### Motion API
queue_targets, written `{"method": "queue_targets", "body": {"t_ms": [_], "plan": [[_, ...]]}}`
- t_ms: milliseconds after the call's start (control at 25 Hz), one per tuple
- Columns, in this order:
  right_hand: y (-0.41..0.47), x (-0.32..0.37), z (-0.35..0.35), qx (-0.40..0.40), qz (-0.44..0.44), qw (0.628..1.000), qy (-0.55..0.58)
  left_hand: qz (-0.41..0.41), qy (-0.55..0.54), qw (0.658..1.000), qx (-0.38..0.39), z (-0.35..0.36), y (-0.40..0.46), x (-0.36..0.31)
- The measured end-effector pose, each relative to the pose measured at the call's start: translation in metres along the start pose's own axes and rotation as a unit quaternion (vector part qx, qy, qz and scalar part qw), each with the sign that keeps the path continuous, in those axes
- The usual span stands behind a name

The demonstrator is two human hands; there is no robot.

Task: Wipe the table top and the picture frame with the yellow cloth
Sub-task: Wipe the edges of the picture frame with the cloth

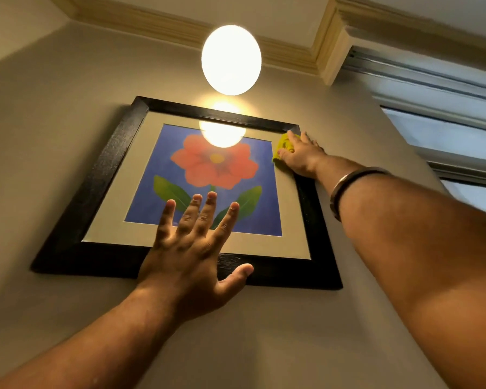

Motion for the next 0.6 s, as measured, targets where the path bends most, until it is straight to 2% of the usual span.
{"method": "queue_targets", "body": {"t_ms": [120, 280, 360, 440, 520, 600], "plan": [[-0.047, -0.002, 0.001, -0.012, -0.047, 0.999, -0.007, 0.0, 0.002, 1.0, -0.004, 0.0, 0.001, 0.001], [-0.219, -0.022, 0.043, -0.041, -0.147, 0.988, 0.011, 0.0, 0.003, 1.0, -0.006, 0.0, 0.0, 0.001], [-0.276, -0.033, 0.056, -0.025, -0.177, 0.983, 0.033, 0.003, -0.001, 1.0, -0.002, 0.0, 0.002, -0.001], [-0.253, -0.037, 0.049, -0.016, -0.174, 0.984, 0.035, 0.006, 0.001, 1.0, 0.004, 0.0, 0.002, -0.002], [-0.175, -0.027, 0.028, -0.043, -0.127, 0.991, 0.002, 0.002, 0.003, 1.0, 0.006, 0.0, 0.0, 0.0], [-0.085, -0.011, 0.011, -0.038, -0.059, 0.997, -0.023, 0.0, 0.001, 1.0, 0.006, 0.001, -0.001, 0.001]]}}
Point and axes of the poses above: each hand's wrist, its own y-axis towards the middle knuckle, its own z-axis out of the palm, x = y × z, the point moved 10 cm from there along y, towards the middle knuckle, and after that the axes turned 4 degrees about y, right-handed, at the moved point
